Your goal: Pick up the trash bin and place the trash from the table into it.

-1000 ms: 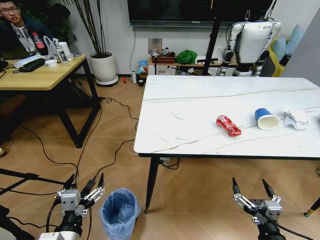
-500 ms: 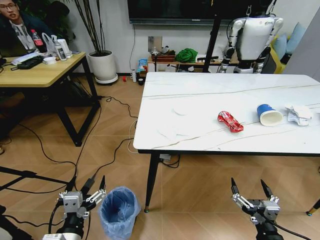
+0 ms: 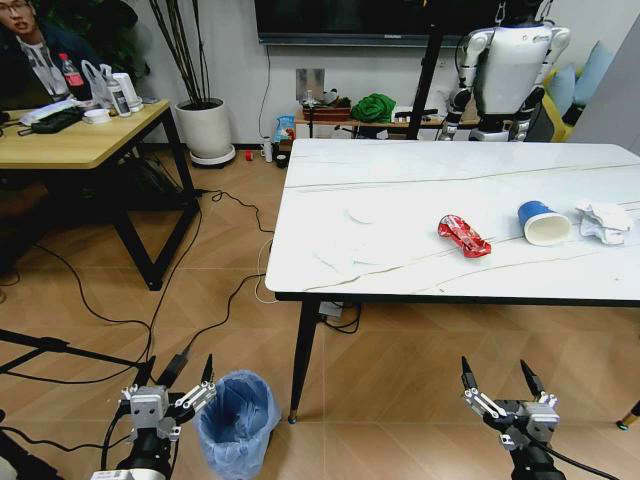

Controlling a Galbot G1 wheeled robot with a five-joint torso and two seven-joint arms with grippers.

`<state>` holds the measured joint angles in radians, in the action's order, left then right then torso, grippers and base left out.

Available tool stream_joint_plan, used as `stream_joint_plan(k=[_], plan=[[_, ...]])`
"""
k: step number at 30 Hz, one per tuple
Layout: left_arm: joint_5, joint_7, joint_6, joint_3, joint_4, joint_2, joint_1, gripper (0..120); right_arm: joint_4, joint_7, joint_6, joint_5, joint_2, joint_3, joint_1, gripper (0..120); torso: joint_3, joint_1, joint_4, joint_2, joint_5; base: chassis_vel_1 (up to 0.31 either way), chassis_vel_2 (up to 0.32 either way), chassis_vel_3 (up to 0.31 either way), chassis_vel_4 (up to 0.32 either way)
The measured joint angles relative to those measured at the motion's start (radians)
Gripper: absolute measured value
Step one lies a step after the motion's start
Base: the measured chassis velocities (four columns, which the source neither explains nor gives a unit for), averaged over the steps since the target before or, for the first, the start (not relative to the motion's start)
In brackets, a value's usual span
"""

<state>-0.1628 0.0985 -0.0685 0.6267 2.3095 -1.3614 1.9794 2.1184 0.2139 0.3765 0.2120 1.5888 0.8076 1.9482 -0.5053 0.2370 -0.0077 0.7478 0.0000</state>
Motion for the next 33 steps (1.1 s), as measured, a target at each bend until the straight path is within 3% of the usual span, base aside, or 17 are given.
stream_joint_plan(k=[33], plan=[[0.002,0.000,-0.002,0.004,-0.016,-0.002,-0.004,100,-0.014,0.003,0.005,-0.005,0.010,-0.010,-0.004,100,0.088,-0.062,0.0000,-0.150,-0.0001,0.000,0.000,0.000,0.000]])
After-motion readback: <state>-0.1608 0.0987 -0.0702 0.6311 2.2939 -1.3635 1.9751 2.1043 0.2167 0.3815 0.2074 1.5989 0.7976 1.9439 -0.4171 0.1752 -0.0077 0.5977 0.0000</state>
